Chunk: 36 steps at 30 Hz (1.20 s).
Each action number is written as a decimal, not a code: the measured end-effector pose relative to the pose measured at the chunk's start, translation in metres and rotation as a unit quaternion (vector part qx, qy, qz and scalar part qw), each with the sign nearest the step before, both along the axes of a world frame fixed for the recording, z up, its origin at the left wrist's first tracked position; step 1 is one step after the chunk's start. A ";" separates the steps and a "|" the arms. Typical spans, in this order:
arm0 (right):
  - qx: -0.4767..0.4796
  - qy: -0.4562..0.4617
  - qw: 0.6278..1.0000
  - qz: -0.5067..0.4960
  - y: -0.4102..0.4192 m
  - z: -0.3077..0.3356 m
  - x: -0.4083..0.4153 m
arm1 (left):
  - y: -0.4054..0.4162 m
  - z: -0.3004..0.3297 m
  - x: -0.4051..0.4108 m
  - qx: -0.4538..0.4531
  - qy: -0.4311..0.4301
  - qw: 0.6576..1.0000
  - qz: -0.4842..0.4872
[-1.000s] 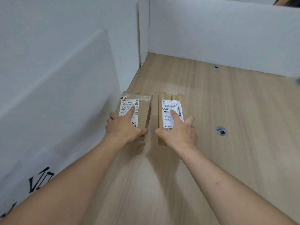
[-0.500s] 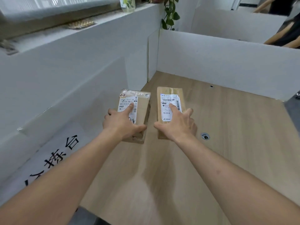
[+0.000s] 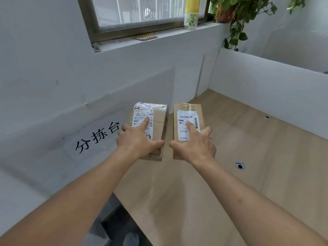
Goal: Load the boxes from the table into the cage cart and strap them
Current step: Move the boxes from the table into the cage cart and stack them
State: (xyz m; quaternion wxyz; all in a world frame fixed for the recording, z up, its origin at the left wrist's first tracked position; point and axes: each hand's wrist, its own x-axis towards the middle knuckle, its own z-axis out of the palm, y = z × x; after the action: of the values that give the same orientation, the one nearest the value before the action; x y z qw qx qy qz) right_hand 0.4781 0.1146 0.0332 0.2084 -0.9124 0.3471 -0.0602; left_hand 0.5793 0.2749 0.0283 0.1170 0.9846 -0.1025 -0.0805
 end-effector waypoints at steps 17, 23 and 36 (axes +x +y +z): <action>0.004 0.011 0.993 0.120 0.139 -0.019 -0.031 | 0.158 -0.026 -0.088 -0.012 0.037 0.993 0.115; -0.003 0.028 0.990 0.141 0.199 -0.040 -0.058 | 0.220 -0.042 -0.117 -0.044 0.067 0.987 0.140; -0.015 0.067 0.976 0.205 0.249 -0.073 -0.098 | 0.277 -0.072 -0.180 -0.044 0.113 0.976 0.181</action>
State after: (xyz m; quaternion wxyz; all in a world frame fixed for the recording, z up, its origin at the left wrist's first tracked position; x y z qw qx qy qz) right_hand 0.3806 0.3635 -0.0394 0.1793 -0.9690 0.1652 0.0397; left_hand 0.3997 0.5517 -0.0435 0.1833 0.9653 0.0881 -0.1638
